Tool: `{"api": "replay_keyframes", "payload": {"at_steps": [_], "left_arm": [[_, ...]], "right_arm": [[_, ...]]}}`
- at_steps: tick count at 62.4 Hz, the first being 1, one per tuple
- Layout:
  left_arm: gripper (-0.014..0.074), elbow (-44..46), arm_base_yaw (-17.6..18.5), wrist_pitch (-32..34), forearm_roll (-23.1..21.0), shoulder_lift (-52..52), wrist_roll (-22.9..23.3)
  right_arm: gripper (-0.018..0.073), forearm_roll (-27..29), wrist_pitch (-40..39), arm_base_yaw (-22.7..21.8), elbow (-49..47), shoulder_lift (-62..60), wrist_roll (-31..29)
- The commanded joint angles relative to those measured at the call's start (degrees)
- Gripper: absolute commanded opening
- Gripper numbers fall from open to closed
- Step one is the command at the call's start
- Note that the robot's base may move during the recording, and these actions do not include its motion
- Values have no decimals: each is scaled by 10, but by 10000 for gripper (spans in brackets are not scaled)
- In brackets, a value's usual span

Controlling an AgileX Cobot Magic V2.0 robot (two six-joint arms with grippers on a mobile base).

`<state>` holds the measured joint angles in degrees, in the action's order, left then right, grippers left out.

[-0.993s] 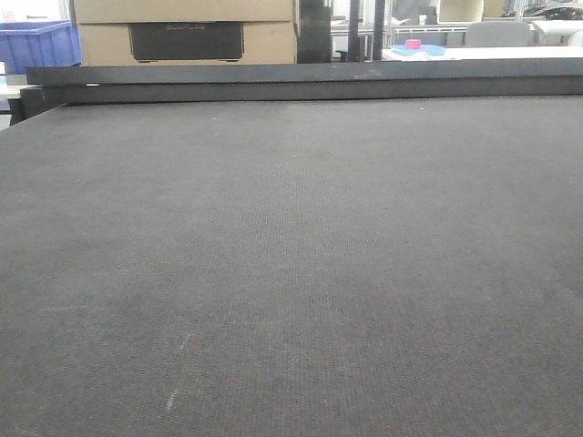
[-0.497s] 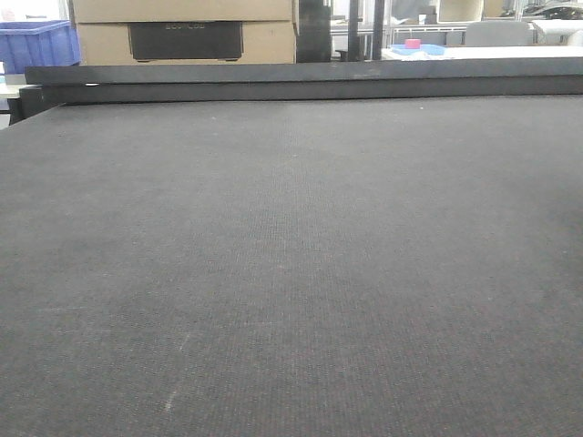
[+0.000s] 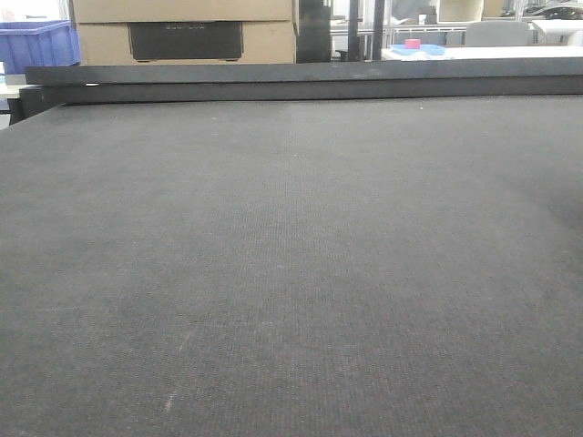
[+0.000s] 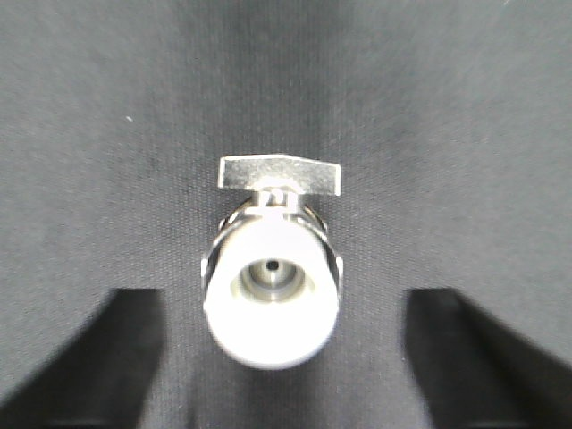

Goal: Place valve from conveyor to right shelf box
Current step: 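Close the left and right grippers around one white valve each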

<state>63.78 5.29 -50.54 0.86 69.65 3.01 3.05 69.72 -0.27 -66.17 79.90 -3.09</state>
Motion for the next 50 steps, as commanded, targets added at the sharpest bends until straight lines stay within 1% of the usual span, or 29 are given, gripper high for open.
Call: {"api": "replay_keyframes", "payload": {"at_steps": [1,10,19,38,44,49,50], "left_arm": [[-111,5,1,4,-5,-1,2],[-111,5,1,4,-5,-1,2],[-111,5,1,4,-5,-1,2],[-111,5,1,4,-5,-1,2],[-111,5,1,4,-5,-1,2],[-111,5,1,4,-9,-1,3],[-111,5,1,4,-9,-1,4]], "right_arm": [[477,-9,2,-2,-4,21,0],[477,-9,2,-2,2,57,0],[477,-9,-22,-2,23,80,0],[470,-9,-43,-2,29,94,0],[404,-9,-41,-2,29,94,0],[284,-9,-40,-2,29,94,0],[246,-9,-38,-2,29,94,0]]}}
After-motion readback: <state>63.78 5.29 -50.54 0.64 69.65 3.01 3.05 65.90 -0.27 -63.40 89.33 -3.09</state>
